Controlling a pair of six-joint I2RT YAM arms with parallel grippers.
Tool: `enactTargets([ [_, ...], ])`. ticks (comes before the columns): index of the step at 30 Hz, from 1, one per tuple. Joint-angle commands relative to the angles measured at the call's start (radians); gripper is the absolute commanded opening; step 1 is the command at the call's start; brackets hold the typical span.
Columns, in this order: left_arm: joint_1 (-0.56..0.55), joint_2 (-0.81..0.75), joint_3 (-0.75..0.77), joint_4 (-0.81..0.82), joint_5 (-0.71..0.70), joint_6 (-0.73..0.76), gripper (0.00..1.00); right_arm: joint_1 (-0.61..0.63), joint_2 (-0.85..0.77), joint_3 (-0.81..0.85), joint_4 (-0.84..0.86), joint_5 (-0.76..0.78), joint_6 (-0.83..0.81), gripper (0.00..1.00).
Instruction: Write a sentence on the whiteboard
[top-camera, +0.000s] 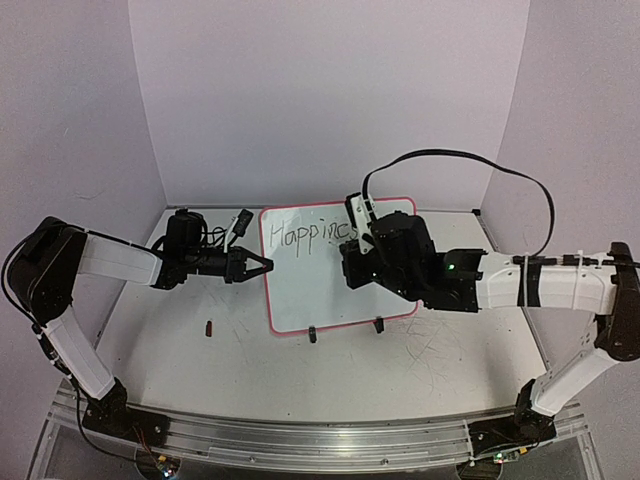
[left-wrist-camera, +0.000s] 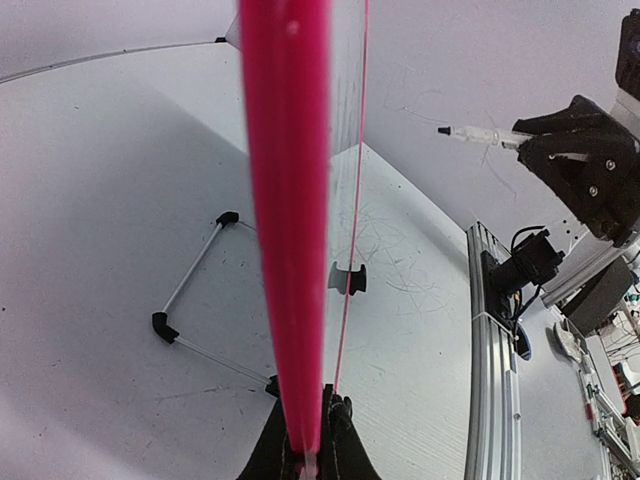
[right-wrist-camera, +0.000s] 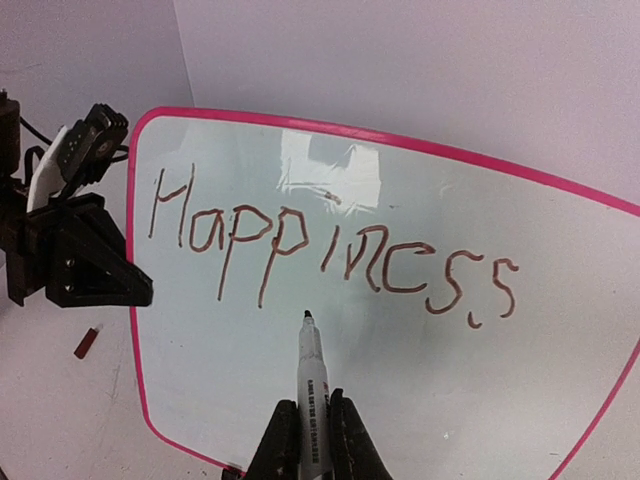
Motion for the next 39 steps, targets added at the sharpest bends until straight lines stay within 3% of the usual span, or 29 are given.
enactTargets([
  [1,-0.011,-0.005,0.023,-0.053,-0.113,0.021,0.0,-0.029,-0.074,-0.03,0.02,0.099,0.012,0.0],
  [9,-0.011,-0.004,0.027,-0.059,-0.115,0.03,0.0,-0.118,-0.146,-0.081,0.017,-0.04,0.048,0.0],
  [16,-0.011,-0.005,0.029,-0.061,-0.113,0.03,0.0,-0.102,-0.07,-0.037,0.043,-0.238,-0.009,0.0],
  [26,-0.013,-0.017,0.017,-0.067,-0.125,0.039,0.0,-0.088,-0.029,-0.021,0.082,-0.232,-0.003,0.0],
  [34,-0.013,-0.015,0.018,-0.071,-0.131,0.046,0.0,0.002,0.14,0.112,0.063,-0.294,-0.027,0.0],
  [39,-0.013,-0.01,0.02,-0.073,-0.125,0.046,0.0,0.026,0.207,0.17,0.07,-0.255,-0.016,0.0],
])
